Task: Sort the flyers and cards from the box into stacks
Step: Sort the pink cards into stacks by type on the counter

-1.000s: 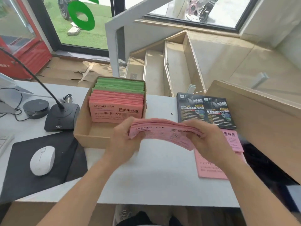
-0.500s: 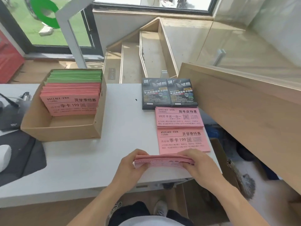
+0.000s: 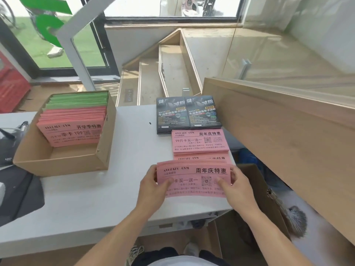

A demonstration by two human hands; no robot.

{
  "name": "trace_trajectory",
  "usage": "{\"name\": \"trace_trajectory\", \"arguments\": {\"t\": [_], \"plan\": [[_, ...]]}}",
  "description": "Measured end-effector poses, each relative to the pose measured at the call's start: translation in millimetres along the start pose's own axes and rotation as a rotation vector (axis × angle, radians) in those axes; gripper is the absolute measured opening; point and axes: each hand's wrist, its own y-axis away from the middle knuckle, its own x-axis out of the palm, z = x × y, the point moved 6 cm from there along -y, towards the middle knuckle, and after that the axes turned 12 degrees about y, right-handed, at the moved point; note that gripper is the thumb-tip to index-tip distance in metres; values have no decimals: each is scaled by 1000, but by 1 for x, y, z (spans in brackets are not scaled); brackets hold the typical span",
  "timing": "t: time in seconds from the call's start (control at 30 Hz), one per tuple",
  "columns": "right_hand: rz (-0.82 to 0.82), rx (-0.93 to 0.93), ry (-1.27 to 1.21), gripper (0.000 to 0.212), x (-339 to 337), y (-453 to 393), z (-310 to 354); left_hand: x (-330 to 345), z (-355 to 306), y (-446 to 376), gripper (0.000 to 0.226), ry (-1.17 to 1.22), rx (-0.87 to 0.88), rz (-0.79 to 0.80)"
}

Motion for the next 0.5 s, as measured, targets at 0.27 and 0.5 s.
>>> {"name": "trace_trajectory", "arguments": {"t": [0.27, 0.5], "plan": [[-125, 14, 214, 38, -15, -53, -10, 45, 4, -39, 66, -152, -66, 10], [-162, -56, 523, 49, -10, -60, -17, 48, 15, -39, 105, -170, -96, 140]]}}
